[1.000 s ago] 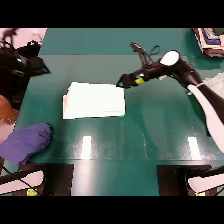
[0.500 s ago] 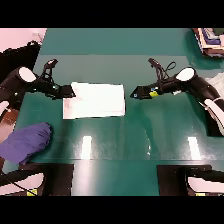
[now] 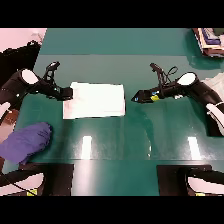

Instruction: Fold the shirts.

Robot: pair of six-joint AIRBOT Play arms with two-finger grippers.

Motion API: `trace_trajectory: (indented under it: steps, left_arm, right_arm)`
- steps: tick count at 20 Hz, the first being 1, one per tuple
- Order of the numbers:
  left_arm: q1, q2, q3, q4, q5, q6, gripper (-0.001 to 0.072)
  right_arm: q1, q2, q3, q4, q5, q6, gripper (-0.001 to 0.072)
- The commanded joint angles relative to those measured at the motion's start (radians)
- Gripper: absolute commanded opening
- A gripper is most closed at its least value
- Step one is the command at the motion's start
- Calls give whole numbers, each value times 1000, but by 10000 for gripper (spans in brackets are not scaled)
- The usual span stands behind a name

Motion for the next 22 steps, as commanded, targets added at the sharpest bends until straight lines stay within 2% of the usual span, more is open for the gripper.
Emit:
trace_trajectory:
  steps: [1, 5, 9, 10, 11, 12, 13, 15, 16, 17, 18, 22]
  left_arm:
    - [0, 48, -2, 123, -158, 2, 24]
    - [0, 180, -98, 209, -303, 2, 25]
    - [0, 204, -259, 209, -295, -7, 31]
    - [0, 204, -303, 209, -254, -19, 257]
    - [0, 204, -332, 210, -211, -30, 516]
    - [0, 204, -340, 219, -185, -29, 544]
    - [0, 205, -325, 225, -185, -29, 480]
    - [0, 205, -246, 212, -204, -29, 477]
    - [0, 205, -191, 200, -221, -28, 477]
    - [0, 205, -139, 185, -235, -28, 476]
    - [0, 205, -84, 170, -244, -28, 476]
    - [0, 204, 45, 151, -230, -28, 475]
  right_arm:
    - [-10, 23, -3, -2, 12, 4, 479]
    - [-30, 78, -3, -9, -11, 4, 479]
    - [-46, 97, -3, -9, -6, 4, 480]
    - [-46, 96, -3, -9, -7, 4, 479]
    - [-46, 97, -3, -8, -11, 4, 479]
    - [-46, 96, -3, -9, -11, 4, 480]
    - [-46, 96, -3, -9, -10, 4, 485]
    - [-46, 92, -2, -8, -10, 4, 538]
    - [-46, 83, -2, -8, -6, 4, 538]
    - [-46, 65, -2, -3, 8, 4, 599]
    - [-46, 39, -2, 8, 21, 4, 689]
    - [-45, -105, -1, 145, 27, 3, 691]
